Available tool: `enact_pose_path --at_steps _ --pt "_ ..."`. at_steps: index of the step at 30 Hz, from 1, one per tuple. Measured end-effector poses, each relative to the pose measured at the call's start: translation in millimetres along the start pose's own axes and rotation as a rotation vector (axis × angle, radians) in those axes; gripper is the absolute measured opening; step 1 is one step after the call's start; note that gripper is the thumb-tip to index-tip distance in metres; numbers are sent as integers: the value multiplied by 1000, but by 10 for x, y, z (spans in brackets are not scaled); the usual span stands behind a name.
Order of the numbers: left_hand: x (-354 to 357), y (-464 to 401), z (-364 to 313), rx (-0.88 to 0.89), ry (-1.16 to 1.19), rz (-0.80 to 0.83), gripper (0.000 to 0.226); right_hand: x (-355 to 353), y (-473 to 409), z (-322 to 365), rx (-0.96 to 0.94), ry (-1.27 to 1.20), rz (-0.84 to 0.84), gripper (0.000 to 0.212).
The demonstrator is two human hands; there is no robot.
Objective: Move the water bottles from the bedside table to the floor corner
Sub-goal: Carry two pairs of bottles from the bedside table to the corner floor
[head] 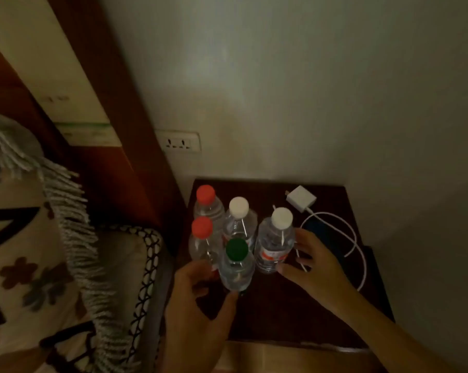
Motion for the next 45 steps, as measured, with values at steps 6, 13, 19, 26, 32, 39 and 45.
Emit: enact_pose_path --at_steps 6,13,19,26,32,39,45 --pt "387 89 74 -88 10 -106 73 131 -148 -115 -19 -44 17 67" --pt "499 77 67 -181 20 -256 73 161 -173 -45 -44 -57 52 62" --pt "531 88 44 -199 20 -309 70 164 -192 -25 -52 -78 76 71" --pt "517 117 2 -55 -161 -248 71 152 -204 3 -53 -139 65 65" --pt "400 98 -47 -15 -139 -196 68 76 -43 39 -41 -126 49 65" --pt "-4 158 -545 -20 -91 -147 52 -290 297 601 -41 -118 -3 62" --pt "-475 -99 -1628 70 -86 -27 44 -837 565 1659 -81 -80 -51 59"
Point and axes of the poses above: each hand's wrist, its own y-axis away from the middle knuckle, its own x-axis out of the palm, z = x × y, the point moved 6 cm from there along -y, towards the middle knuckle, and after that the axes turned 3 degrees about -z, right-handed, at the moved point
